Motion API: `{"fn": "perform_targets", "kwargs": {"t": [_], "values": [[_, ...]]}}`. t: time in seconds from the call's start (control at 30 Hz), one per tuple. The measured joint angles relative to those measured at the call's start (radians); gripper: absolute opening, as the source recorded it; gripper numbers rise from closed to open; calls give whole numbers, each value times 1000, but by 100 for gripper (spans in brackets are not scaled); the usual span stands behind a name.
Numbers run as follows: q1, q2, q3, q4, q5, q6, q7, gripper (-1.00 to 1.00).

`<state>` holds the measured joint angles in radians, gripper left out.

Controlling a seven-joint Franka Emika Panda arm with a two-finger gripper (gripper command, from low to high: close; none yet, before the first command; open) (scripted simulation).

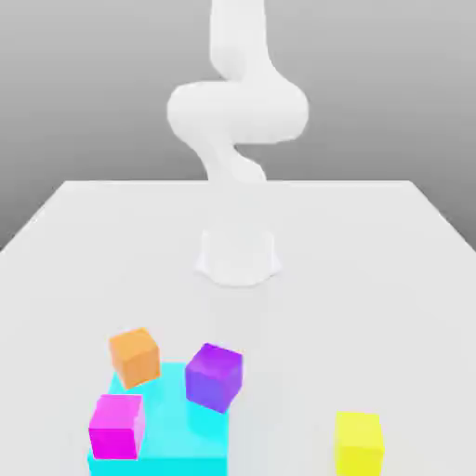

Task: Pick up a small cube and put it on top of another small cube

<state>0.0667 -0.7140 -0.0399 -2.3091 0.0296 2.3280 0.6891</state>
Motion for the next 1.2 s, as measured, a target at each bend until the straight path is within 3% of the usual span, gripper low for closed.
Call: {"fn": "perform_targets", "kwargs": {"t": [0.4, 0.63, 0.8, 1.0, 1.13, 1.17, 1.2], "values": [[262, 419, -132, -43, 166, 131, -552, 0], [340, 656, -123, -68, 226, 211, -846, 0], [372, 813, -106, -90, 200, 278, -1006, 0], [398, 985, -101, -114, 80, 372, -1118, 0], [375, 1129, -67, -91, 101, 484, -1153, 0], [368, 1152, -60, -87, 107, 502, -1158, -100], [368, 1152, -60, -87, 107, 502, -1158, -100]]}}
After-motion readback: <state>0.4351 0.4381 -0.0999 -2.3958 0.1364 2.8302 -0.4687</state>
